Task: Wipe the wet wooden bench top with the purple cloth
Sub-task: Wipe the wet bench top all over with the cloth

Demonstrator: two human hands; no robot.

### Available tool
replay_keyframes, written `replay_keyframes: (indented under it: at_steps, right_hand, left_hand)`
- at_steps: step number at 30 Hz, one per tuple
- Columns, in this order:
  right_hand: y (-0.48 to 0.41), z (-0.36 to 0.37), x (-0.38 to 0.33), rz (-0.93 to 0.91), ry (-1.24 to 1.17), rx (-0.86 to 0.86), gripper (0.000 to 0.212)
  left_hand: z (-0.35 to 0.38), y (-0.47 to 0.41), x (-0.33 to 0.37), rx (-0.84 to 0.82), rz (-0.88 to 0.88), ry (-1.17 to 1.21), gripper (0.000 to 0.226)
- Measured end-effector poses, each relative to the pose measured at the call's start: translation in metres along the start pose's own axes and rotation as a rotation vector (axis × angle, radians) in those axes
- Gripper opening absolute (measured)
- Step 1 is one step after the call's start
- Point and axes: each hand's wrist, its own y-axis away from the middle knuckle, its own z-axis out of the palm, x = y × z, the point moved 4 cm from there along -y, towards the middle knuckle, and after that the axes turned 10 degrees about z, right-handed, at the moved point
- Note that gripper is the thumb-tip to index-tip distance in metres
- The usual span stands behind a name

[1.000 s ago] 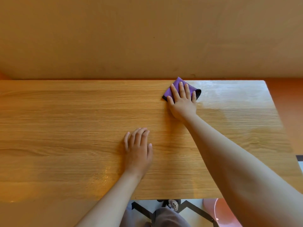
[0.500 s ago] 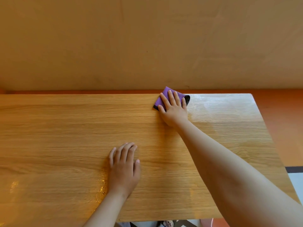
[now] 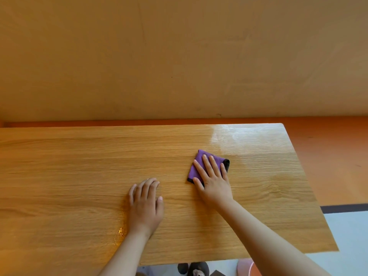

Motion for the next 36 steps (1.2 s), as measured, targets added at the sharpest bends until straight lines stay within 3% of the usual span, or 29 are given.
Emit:
replay_keyframes:
  at_steps: [19, 23, 32, 36]
  right_hand:
    - [-0.124, -0.028, -0.019, 0.027, -0.05, -0.005, 0.056]
    - [-0.091, -0.022, -0.015, 0.025, -0.043, -0.014, 0.057]
    - [0.097, 0.037, 0.014, 0.06, -0.047, 0.109, 0.057]
    - [0.096, 0.035, 0.015, 0.068, -0.035, 0.111, 0.057]
  left_hand:
    - [0.004, -0.002, -0.002, 0.046, 0.0, 0.029, 0.044]
    - [0.002, -0.001, -0.002, 0.054, 0.003, 0.015, 0.043]
    - [0.001, 0.0, 0.0, 0.066, 0.012, 0.006, 0.043]
    - [0.0, -0.003, 0.0, 0.08, 0.012, 0.001, 0.043]
